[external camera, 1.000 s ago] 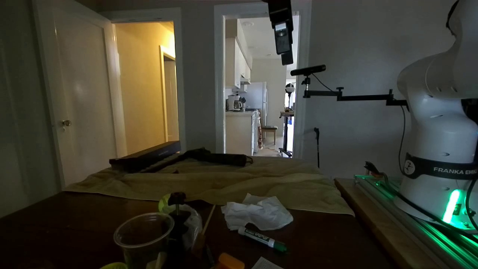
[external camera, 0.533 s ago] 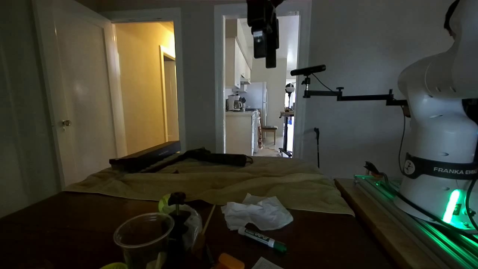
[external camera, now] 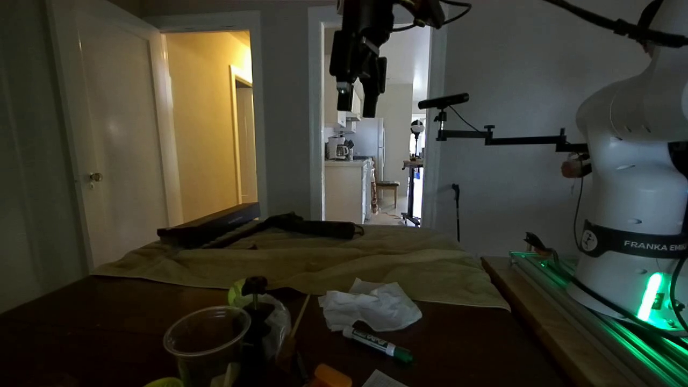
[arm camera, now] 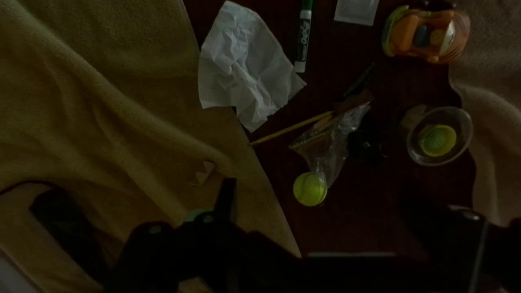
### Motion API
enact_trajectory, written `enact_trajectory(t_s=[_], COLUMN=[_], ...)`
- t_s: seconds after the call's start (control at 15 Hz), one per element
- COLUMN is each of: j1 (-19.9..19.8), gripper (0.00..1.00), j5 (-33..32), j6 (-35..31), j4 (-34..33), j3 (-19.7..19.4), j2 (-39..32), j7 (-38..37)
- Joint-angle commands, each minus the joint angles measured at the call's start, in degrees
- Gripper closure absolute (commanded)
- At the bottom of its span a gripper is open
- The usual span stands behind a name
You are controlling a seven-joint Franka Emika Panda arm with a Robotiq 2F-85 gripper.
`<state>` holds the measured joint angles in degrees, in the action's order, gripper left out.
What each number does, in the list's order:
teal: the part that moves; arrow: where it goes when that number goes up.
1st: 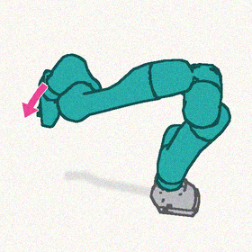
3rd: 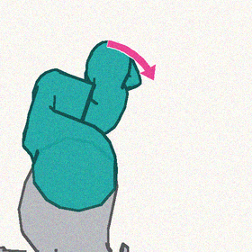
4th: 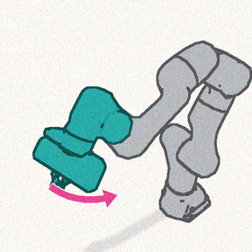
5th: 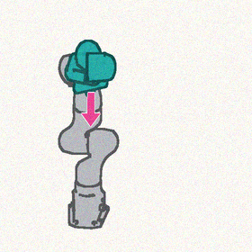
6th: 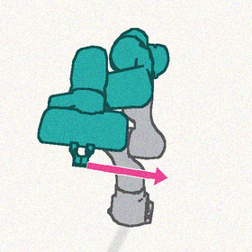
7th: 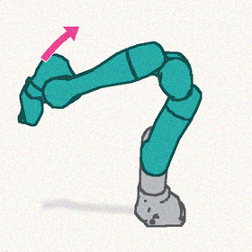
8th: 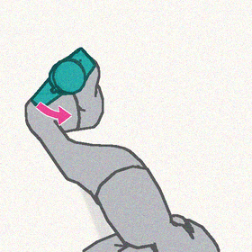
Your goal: Move the tennis ball to the clear cup
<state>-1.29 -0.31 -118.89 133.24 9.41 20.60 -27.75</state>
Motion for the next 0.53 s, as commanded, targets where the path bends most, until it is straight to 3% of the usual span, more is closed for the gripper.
enact_trajectory(t_s=[0.0, 0.47], j1=[-2.18, -2.93], gripper=[0.0, 0.0], j5=[-1.85, 4.57], j6=[-3.74, -8.05], j4=[0.8, -1.48], j3=[-1.45, -5.61], j2=[-1.21, -8.91], j7=[-3.26, -5.21])
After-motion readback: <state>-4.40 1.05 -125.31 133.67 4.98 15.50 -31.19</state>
